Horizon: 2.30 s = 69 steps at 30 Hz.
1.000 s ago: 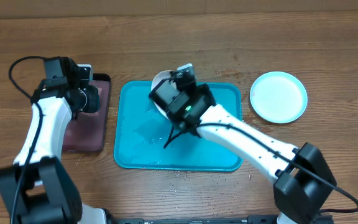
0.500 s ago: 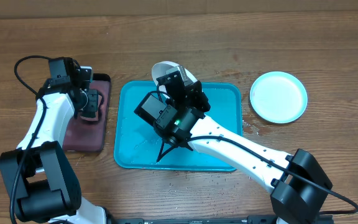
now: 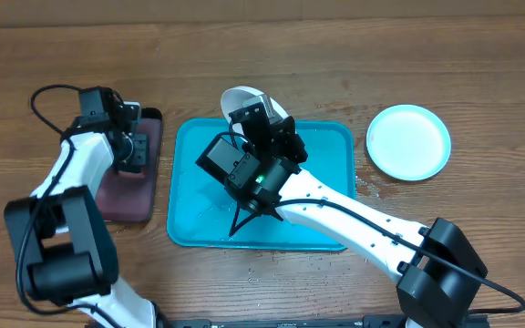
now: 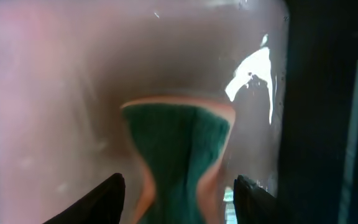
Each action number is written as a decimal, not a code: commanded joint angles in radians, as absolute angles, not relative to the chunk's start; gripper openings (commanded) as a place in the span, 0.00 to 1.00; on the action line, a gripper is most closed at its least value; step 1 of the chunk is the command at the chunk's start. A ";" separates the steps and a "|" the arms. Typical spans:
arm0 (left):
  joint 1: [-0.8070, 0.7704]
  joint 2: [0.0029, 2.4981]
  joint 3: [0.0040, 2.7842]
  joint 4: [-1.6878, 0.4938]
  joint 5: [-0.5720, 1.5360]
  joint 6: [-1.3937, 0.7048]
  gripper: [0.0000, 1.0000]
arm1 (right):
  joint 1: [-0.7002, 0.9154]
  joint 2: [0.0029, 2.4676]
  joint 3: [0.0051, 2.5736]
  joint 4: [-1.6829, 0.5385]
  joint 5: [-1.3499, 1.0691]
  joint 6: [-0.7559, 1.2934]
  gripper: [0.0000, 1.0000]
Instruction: Clean dirty plates on tray and stack at the side
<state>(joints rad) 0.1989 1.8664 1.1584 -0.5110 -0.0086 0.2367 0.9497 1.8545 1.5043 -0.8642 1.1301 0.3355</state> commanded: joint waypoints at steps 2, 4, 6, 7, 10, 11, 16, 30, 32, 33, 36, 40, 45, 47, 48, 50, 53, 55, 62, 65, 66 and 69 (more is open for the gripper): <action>0.204 1.916 1.164 -0.459 0.051 0.240 0.59 | 0.953 1.827 1.529 -0.858 1.137 0.339 0.04; 0.204 1.916 1.164 -0.437 0.048 0.239 0.61 | 0.953 1.827 1.529 -0.858 1.121 0.340 0.04; 0.204 1.917 1.164 -0.427 0.048 0.239 0.45 | 0.953 1.827 1.529 -0.857 1.117 0.340 0.04; 0.204 1.917 1.164 -0.428 0.048 0.239 0.20 | 0.953 1.827 1.529 -0.855 1.117 0.340 0.04; 0.204 1.917 1.164 -0.438 0.048 0.239 0.04 | 0.953 1.827 1.529 -0.854 1.117 0.340 0.04; 0.204 1.917 1.164 -0.443 0.048 0.239 0.04 | 0.953 1.827 1.529 -0.854 1.117 0.339 0.04; 0.204 1.899 1.177 -0.472 0.017 0.239 0.04 | 0.953 1.827 1.529 -0.855 1.117 0.339 0.04; 0.204 1.863 1.201 -0.663 0.023 0.239 0.50 | 0.953 1.827 1.529 -0.855 1.117 0.339 0.04; 0.204 1.863 1.201 -0.679 0.019 0.239 0.29 | 0.953 1.827 1.529 -0.862 1.117 0.340 0.04; 0.204 1.863 1.201 -0.684 0.019 0.239 0.25 | 0.953 1.827 1.529 -0.862 1.117 0.340 0.04; 0.204 1.863 1.201 -0.697 0.019 0.239 0.09 | 0.953 1.827 1.529 -0.862 1.117 0.340 0.04; 0.204 1.863 1.202 -0.701 0.015 0.232 0.04 | 0.953 1.827 1.529 -0.863 1.118 0.339 0.04; 0.204 1.848 1.243 -0.743 -0.015 0.194 0.04 | 0.953 1.827 1.530 -0.865 1.117 0.340 0.04; 0.204 1.831 1.272 -0.767 -0.015 0.194 0.05 | 0.953 1.827 1.530 -0.865 1.117 0.348 0.04; 0.204 1.820 1.285 -0.781 -0.014 0.194 0.24 | 0.953 1.827 1.530 -0.865 1.117 0.352 0.04; 0.204 1.801 1.303 -0.798 -0.009 0.194 0.69 | 0.953 1.827 1.530 -0.861 1.118 0.352 0.04; 0.203 1.777 1.306 -0.809 0.007 0.193 0.86 | 0.953 1.827 1.530 -0.854 1.160 0.351 0.04; 0.203 1.770 1.306 -0.817 0.033 0.190 1.00 | 0.953 1.827 1.530 -0.853 1.227 0.351 0.04; 0.202 1.769 1.306 -0.868 0.148 0.099 1.00 | 0.901 1.799 1.530 -0.880 1.049 0.493 0.04; 0.202 1.769 1.304 -0.882 0.156 0.092 1.00 | 0.815 1.787 1.530 -0.905 0.842 0.609 0.04; 0.202 1.769 1.304 -0.888 0.156 0.092 1.00 | 0.782 1.782 1.530 -0.913 0.784 0.634 0.04; 0.202 1.769 1.304 -0.902 0.157 0.089 1.00 | 0.643 1.759 1.530 -0.942 0.573 0.707 0.04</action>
